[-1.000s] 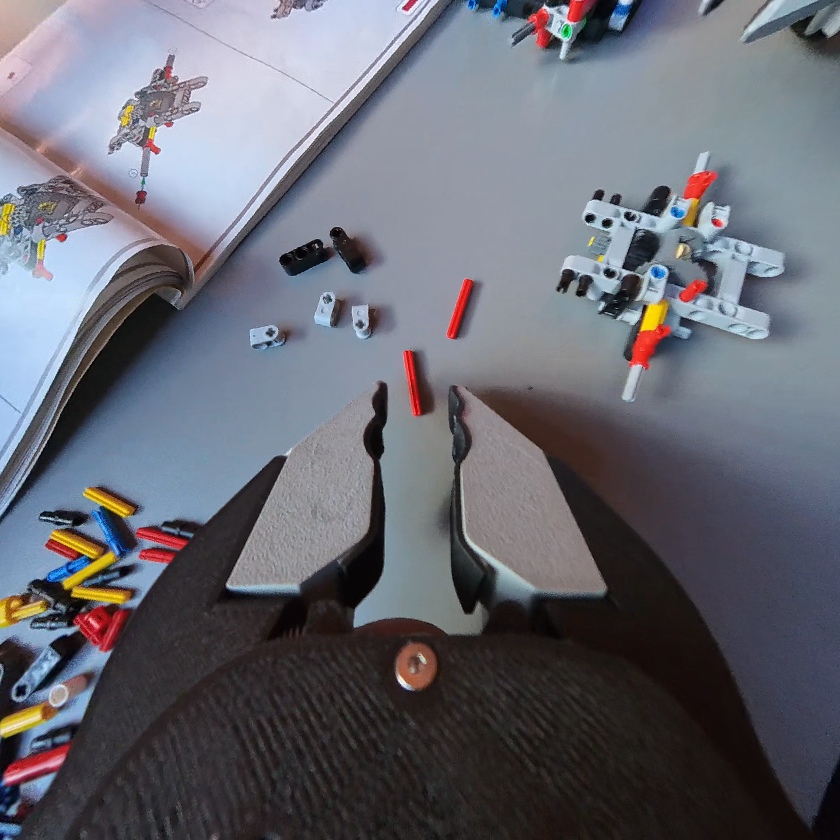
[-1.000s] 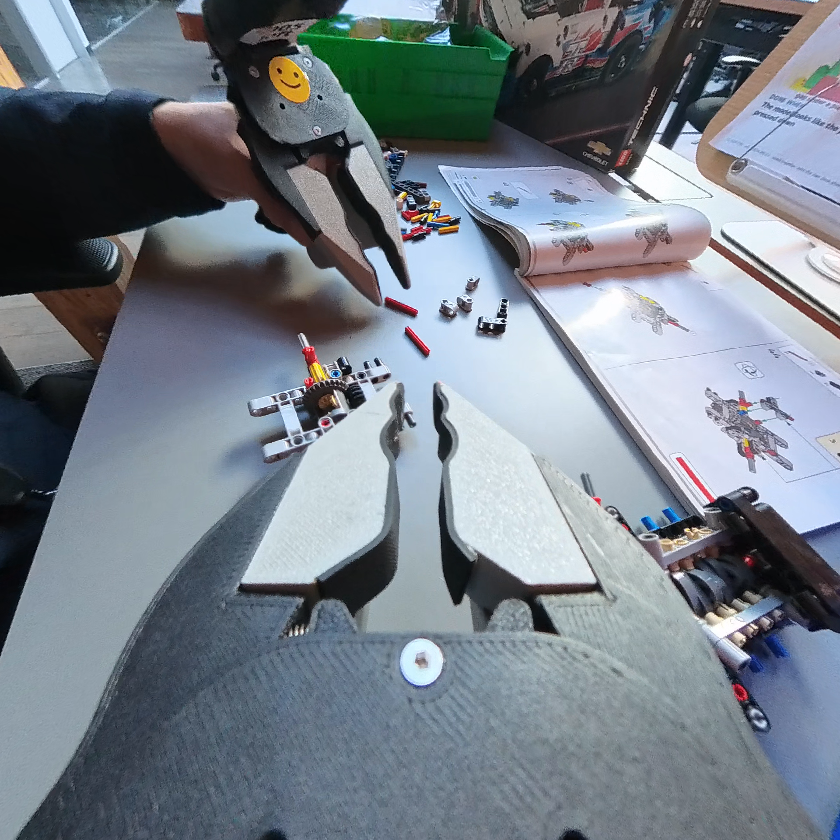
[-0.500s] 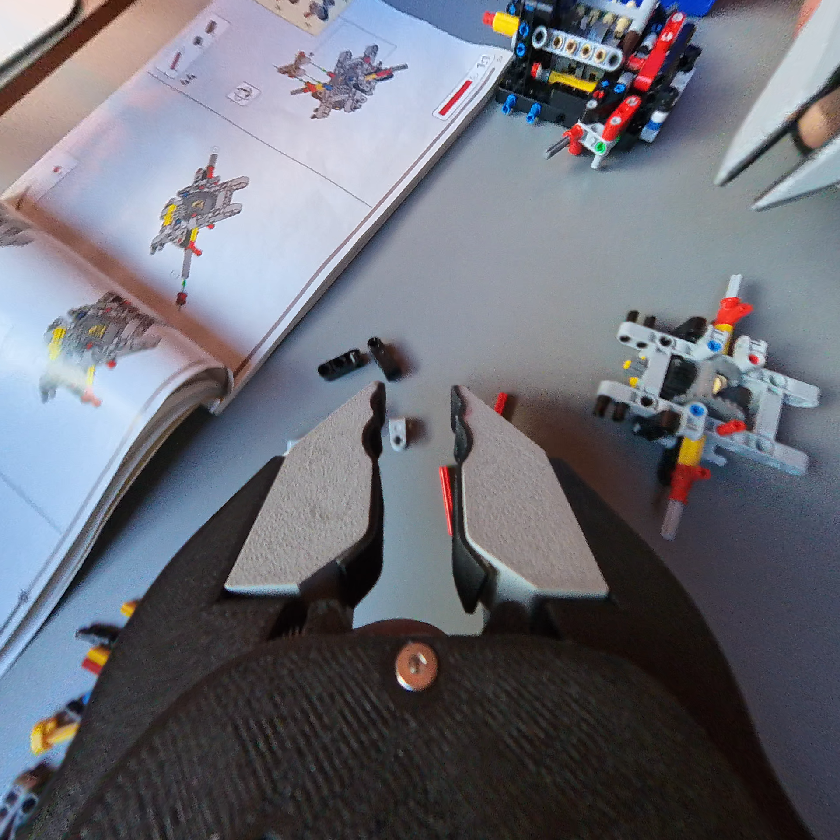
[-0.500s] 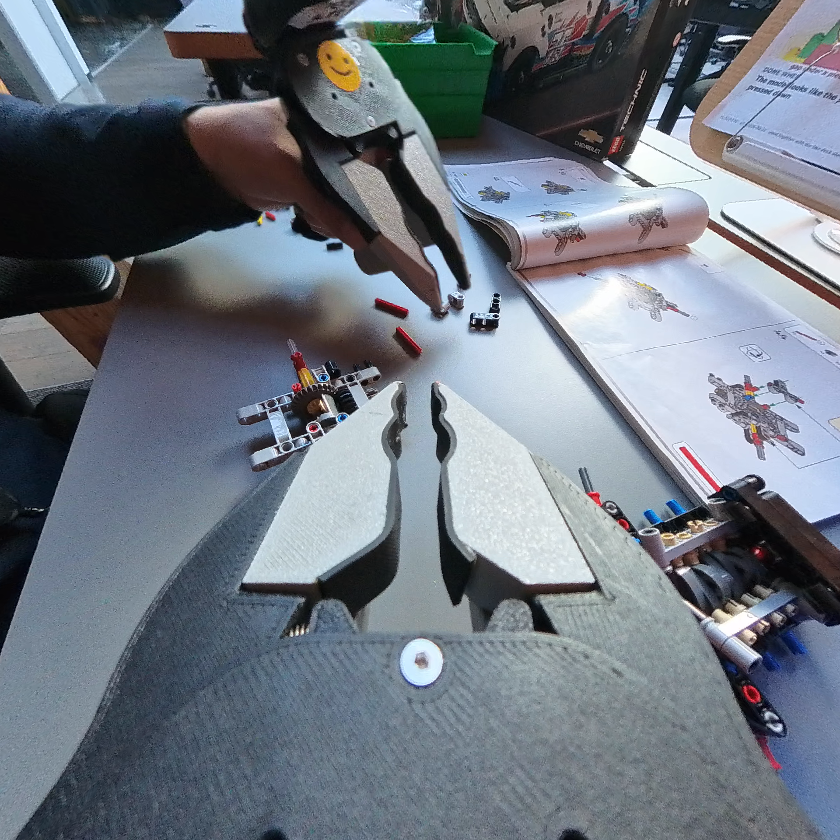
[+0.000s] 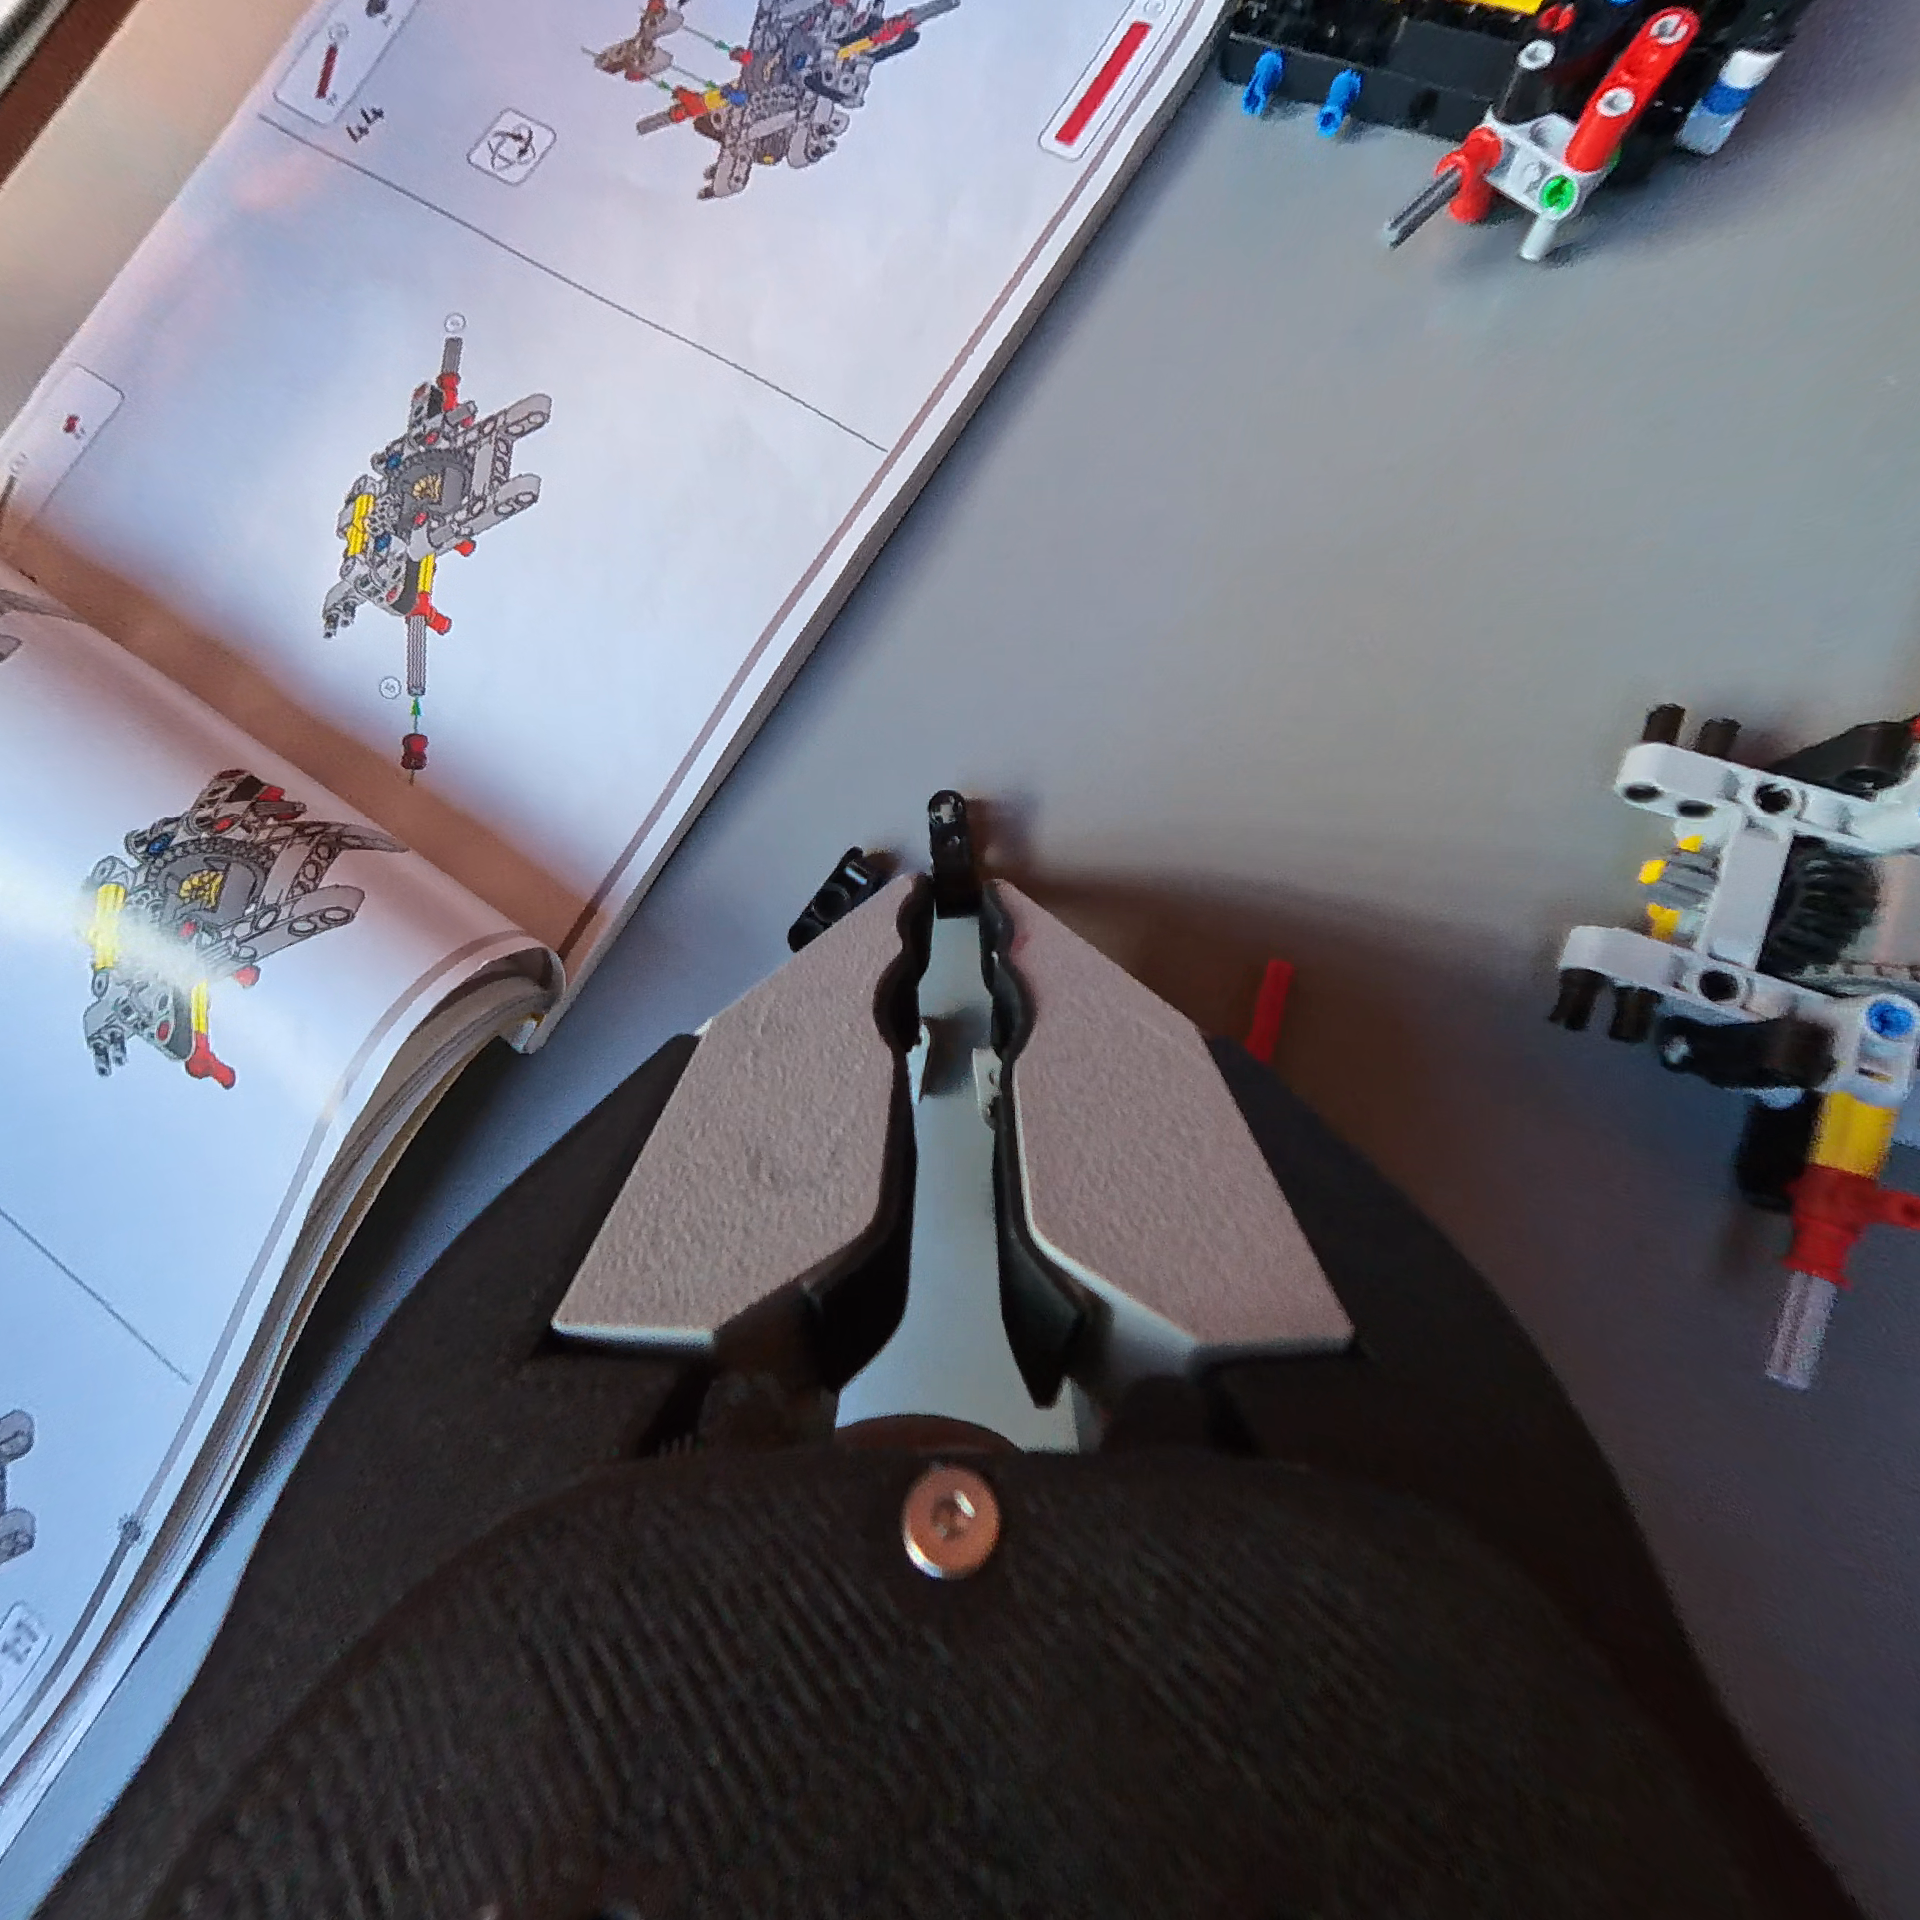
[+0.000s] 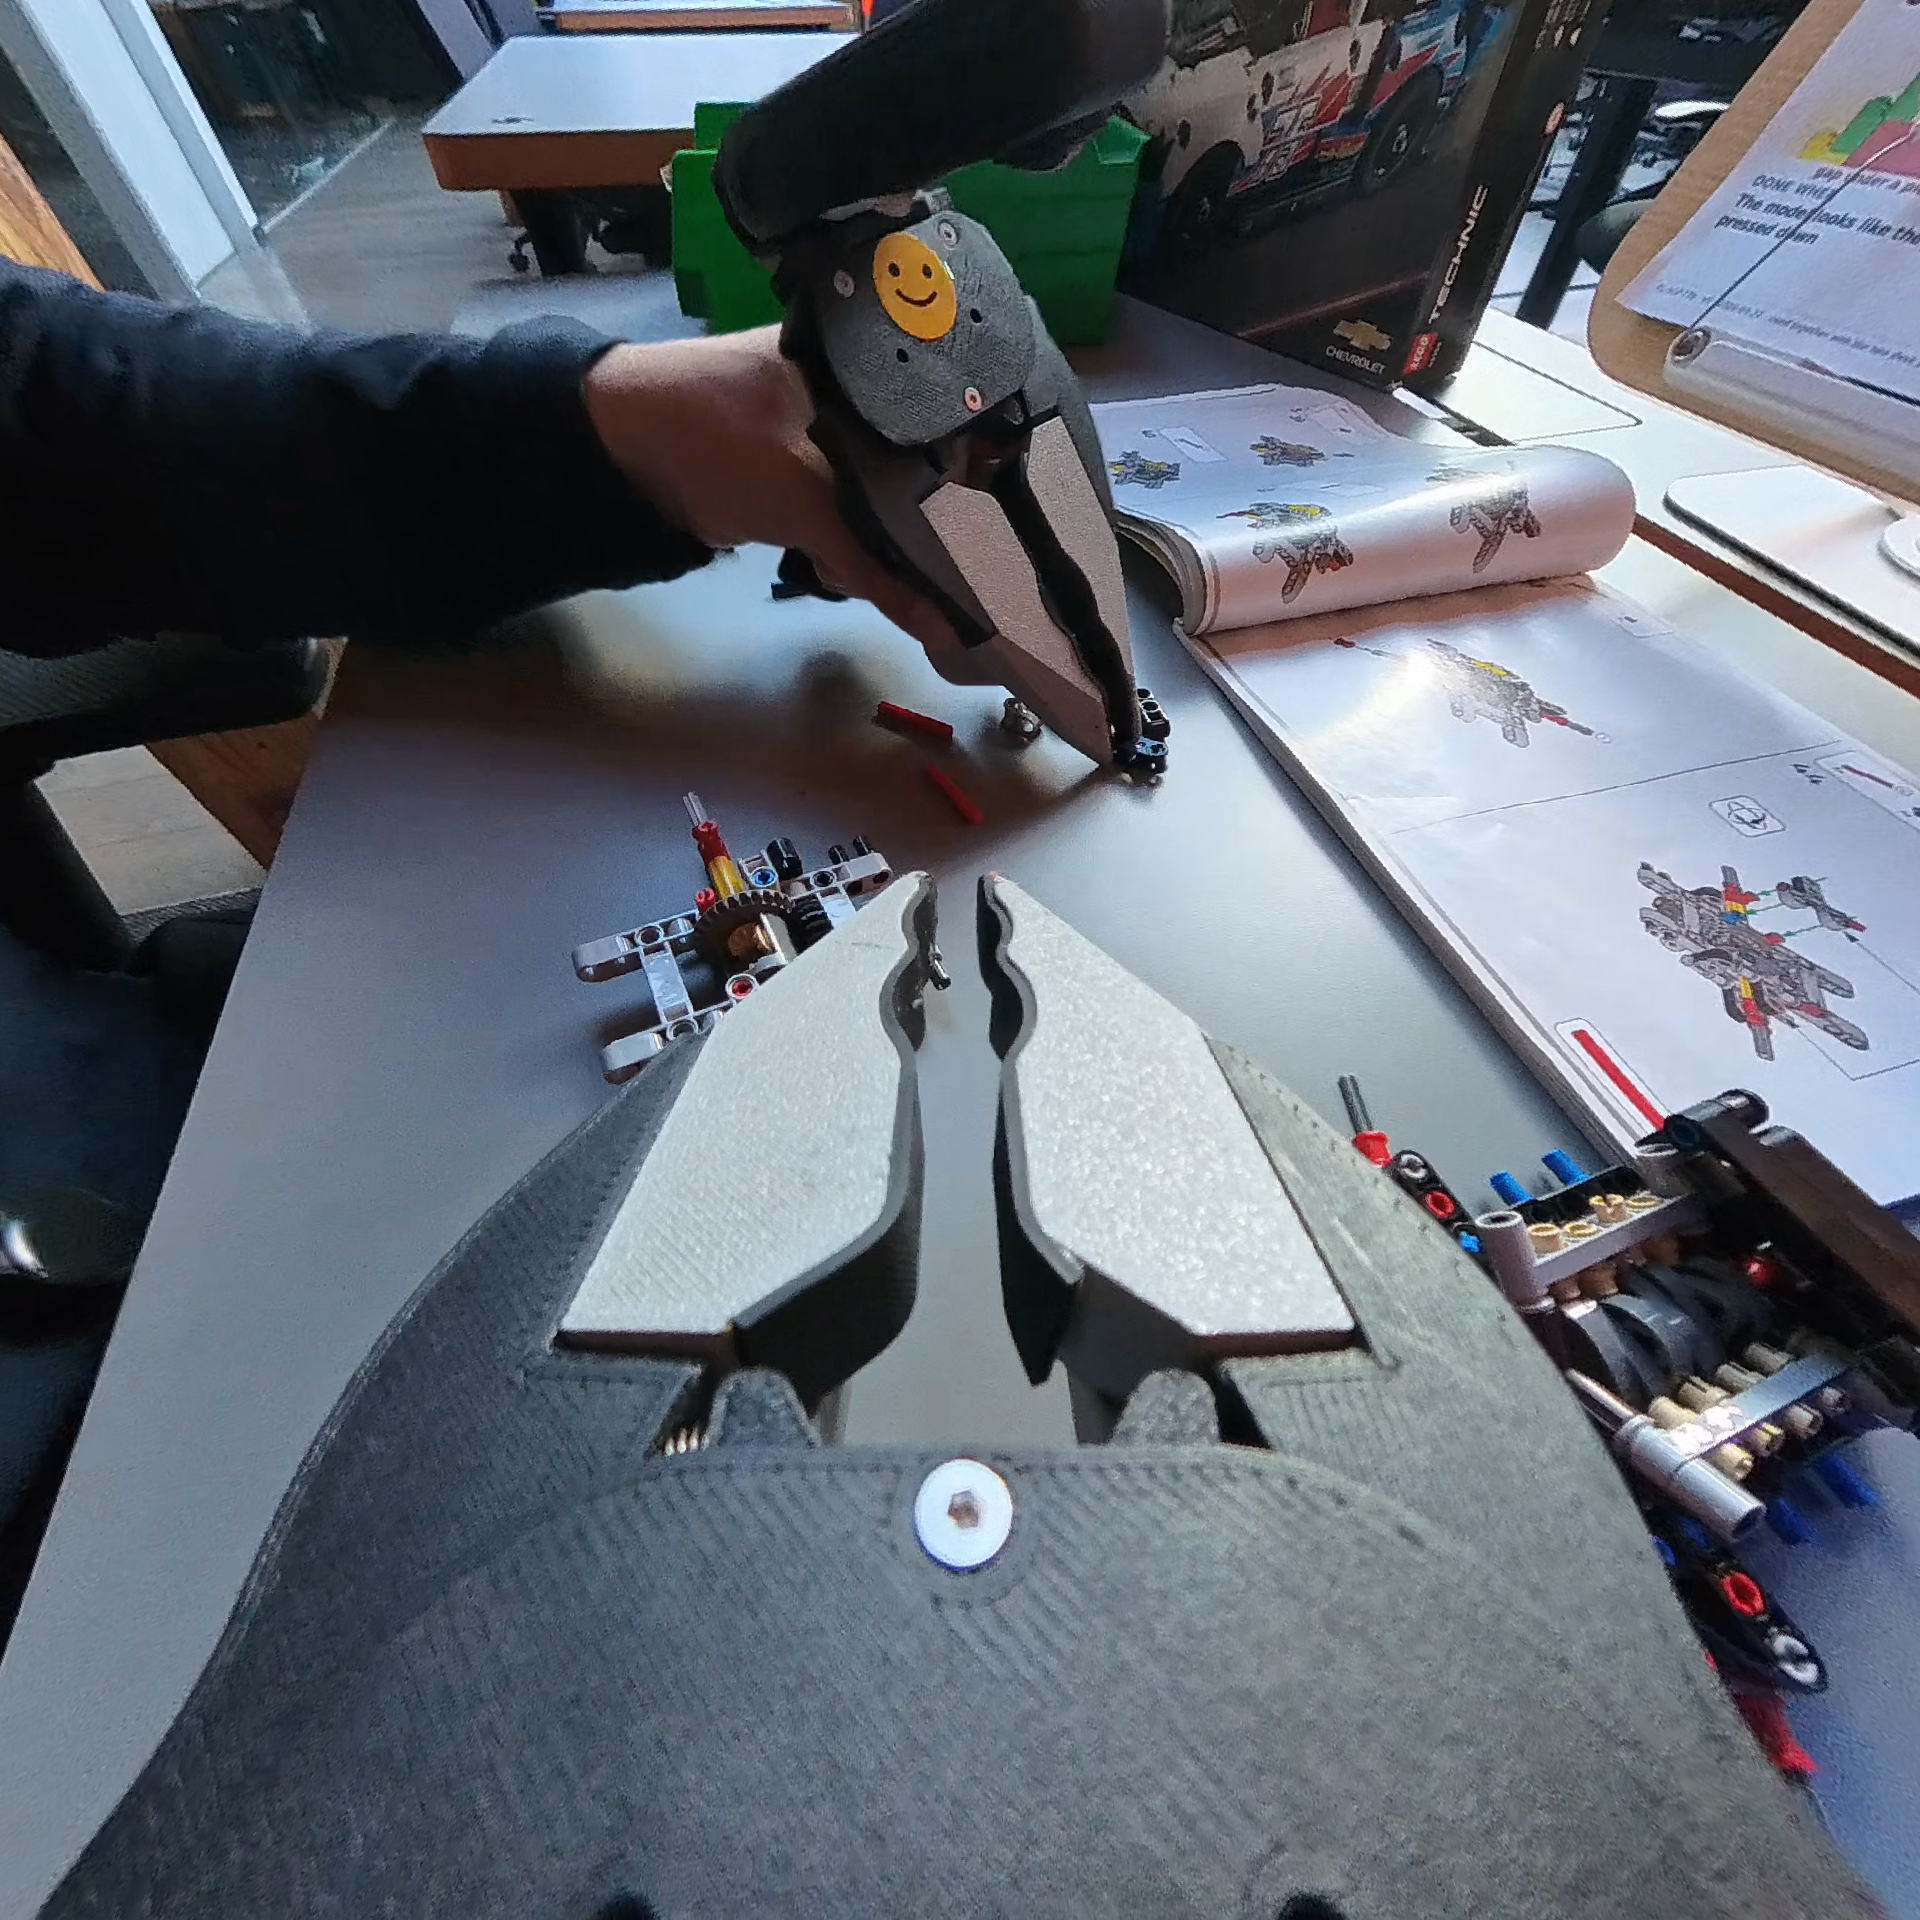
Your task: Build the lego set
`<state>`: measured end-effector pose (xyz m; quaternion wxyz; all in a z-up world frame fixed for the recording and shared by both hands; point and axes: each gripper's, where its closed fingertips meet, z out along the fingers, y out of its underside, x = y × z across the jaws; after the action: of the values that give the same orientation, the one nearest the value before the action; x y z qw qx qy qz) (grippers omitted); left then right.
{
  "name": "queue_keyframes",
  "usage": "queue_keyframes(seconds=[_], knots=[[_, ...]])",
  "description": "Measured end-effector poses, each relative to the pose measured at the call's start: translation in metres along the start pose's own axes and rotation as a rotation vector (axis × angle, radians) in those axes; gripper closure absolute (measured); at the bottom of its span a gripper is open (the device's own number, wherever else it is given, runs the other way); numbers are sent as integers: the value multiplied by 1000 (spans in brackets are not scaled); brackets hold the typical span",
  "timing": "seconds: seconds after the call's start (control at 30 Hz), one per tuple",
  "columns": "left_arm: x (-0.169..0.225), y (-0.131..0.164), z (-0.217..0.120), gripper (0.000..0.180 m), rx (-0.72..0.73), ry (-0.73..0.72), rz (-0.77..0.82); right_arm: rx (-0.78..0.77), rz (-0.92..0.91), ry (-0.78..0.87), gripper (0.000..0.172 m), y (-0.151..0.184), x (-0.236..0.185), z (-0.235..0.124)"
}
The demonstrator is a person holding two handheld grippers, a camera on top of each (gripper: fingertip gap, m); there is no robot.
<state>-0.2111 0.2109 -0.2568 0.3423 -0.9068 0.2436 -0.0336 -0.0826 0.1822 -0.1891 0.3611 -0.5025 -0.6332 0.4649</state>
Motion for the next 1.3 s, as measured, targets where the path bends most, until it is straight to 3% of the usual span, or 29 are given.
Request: queue_keyframes(seconds=[0.4,0.63,0.77,1.03,1.3], knots=[[10,-9,-3,175,138,86,45,-25,44,-3,169,6,18,6],[42,-38,-21,174,296,345,-106,7,63,11,167,2,25,2],[65,-52,-30,174,350,476,-132,-10,41,-27,156,2,13,9],[108,-41,-27,175,224,586,27,-136,-183,43,151,14,2,25],[120,-41,-30,175,193,693,-63,-224,-493,180,156,19,-2,26]])
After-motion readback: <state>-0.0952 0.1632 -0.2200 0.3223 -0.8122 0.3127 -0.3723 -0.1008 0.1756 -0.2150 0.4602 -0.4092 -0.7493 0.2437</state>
